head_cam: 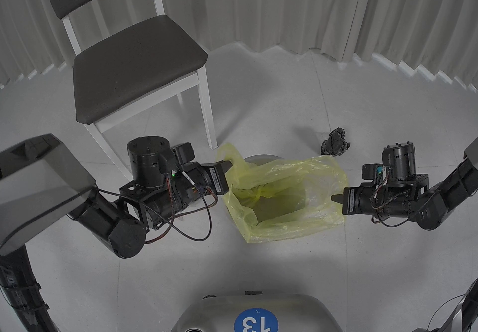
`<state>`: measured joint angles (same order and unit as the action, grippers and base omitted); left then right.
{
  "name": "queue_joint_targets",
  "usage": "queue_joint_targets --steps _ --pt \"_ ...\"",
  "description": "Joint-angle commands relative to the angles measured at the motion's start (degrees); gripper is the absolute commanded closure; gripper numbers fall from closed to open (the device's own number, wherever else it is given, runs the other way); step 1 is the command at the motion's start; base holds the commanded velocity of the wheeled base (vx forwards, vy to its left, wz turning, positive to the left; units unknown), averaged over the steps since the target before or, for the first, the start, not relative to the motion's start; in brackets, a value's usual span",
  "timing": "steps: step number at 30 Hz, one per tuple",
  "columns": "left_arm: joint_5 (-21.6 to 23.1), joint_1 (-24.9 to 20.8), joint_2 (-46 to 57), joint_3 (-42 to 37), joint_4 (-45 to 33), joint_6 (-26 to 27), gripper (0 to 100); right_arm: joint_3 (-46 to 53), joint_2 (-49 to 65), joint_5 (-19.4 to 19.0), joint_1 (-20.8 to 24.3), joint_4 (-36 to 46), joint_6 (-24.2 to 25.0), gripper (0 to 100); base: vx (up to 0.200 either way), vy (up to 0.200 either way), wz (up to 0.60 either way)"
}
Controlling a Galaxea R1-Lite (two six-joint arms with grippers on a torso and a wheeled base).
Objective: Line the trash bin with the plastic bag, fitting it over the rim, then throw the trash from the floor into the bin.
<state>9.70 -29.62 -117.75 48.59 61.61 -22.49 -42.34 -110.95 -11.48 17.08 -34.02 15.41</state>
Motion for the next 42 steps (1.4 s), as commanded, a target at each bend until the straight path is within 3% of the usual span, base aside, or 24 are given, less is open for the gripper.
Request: queue_joint_targets --steps 1,12,17,19,24,42 --pt "0.1 -0.5 -3.7 0.5 0.0 0.0 100 -0.2 -4.9 0.0 0.2 -1.7 0.1 100 0.0 0.0 0.0" --pt "0.1 -0.3 -5.3 0.6 -0.5 0.4 100 -0.4 -9.6 -0.1 0.2 -3.4 -0.1 100 0.0 0.0 0.0" --pt "0.1 1.0 -3.0 0.5 -4.8 1.8 100 -0.1 -9.8 -0.6 0.4 -3.2 -0.4 100 0.0 0.0 0.0" --pt "0.2 1.8 -0.6 0.2 -9.8 4.5 100 0.3 -10.2 -1.4 0.9 -2.7 -0.5 100 0.0 0.0 0.0" --pt "0.8 2.7 3.4 0.1 -16.5 5.4 100 0.4 -10.3 -1.4 1.0 -2.5 -0.7 100 0.0 0.0 0.0" --pt "2.5 3.3 6.2 -2.0 -20.7 10.2 100 1.0 -9.6 -1.5 2.2 2.2 -3.4 100 0.0 0.0 0.0"
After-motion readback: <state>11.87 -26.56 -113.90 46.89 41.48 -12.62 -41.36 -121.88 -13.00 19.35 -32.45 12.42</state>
